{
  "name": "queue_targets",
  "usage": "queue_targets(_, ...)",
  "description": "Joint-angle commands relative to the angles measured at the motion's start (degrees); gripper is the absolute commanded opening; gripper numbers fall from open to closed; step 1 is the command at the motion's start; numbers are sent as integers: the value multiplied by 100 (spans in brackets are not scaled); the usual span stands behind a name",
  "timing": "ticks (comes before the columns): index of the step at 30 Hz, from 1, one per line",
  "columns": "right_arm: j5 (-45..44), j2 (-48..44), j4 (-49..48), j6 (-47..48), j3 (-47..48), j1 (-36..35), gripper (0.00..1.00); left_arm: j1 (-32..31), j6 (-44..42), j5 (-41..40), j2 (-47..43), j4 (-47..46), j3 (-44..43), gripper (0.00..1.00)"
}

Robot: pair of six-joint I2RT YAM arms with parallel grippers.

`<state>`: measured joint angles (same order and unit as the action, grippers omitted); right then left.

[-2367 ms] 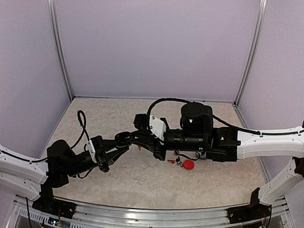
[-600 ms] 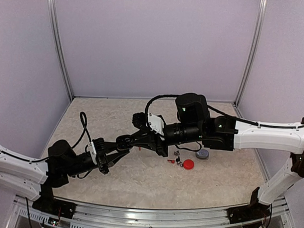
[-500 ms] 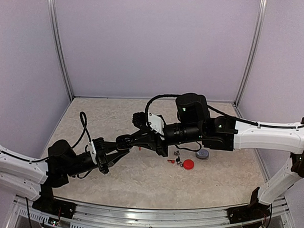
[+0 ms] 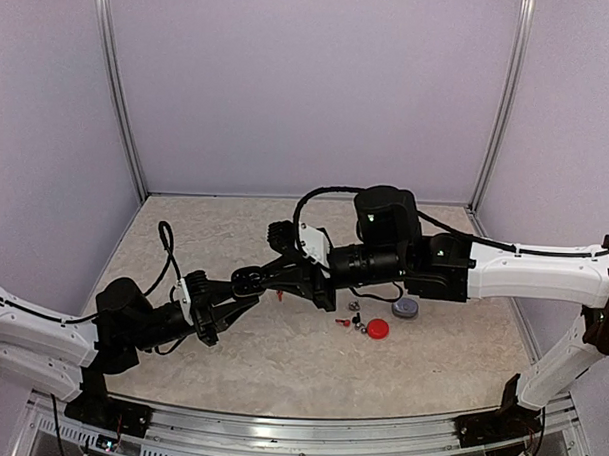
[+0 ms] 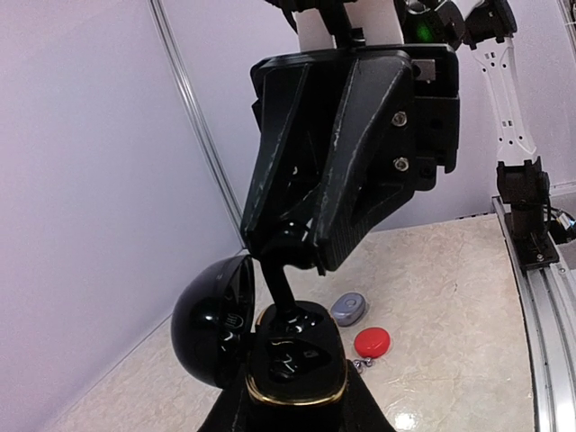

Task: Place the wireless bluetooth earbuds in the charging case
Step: Adjust the right earbud in the right side groove of the charging case.

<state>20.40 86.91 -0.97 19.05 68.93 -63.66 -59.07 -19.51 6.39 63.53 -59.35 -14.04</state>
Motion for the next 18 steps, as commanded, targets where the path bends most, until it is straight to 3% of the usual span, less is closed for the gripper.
queue_targets(1,-201,198,222,54,-56,143,3,-25,-24,553,-38,-711,-98,2)
queue_targets(18,141,-595,-200,47,-290,-21,0,-43,-795,333,-97,-459,-13,2)
